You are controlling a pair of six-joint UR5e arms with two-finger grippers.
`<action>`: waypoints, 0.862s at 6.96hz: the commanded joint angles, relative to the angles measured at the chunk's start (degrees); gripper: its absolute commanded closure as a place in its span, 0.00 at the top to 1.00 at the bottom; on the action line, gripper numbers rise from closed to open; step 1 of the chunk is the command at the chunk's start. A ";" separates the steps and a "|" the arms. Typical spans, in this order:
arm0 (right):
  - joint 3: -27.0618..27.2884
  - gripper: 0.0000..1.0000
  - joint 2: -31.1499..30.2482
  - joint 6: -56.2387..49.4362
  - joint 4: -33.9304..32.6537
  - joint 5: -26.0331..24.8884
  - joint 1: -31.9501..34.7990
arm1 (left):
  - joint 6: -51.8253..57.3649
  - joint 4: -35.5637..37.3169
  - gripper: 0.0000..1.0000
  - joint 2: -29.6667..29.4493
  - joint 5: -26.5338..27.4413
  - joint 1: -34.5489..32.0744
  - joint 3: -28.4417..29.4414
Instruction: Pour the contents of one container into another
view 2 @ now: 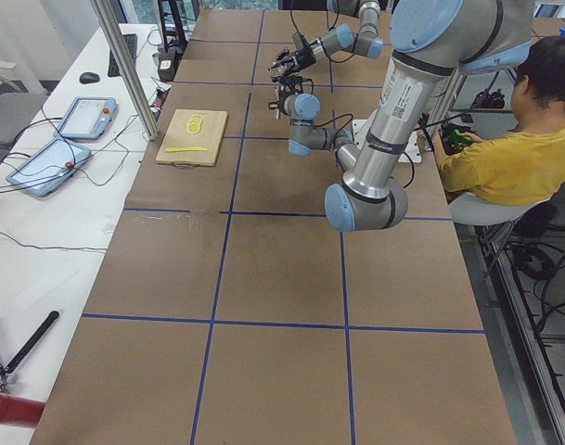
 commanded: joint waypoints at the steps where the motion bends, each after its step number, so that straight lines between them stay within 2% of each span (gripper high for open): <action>1: -0.44 0.00 0.98 -0.57 -4.23 -0.53 -0.70 | -1.23 -0.09 0.00 -0.06 -0.09 0.02 -0.13; 6: 1.59 0.00 1.77 -7.14 -5.47 -0.80 -0.97 | -1.23 0.00 0.00 0.12 0.00 0.10 0.05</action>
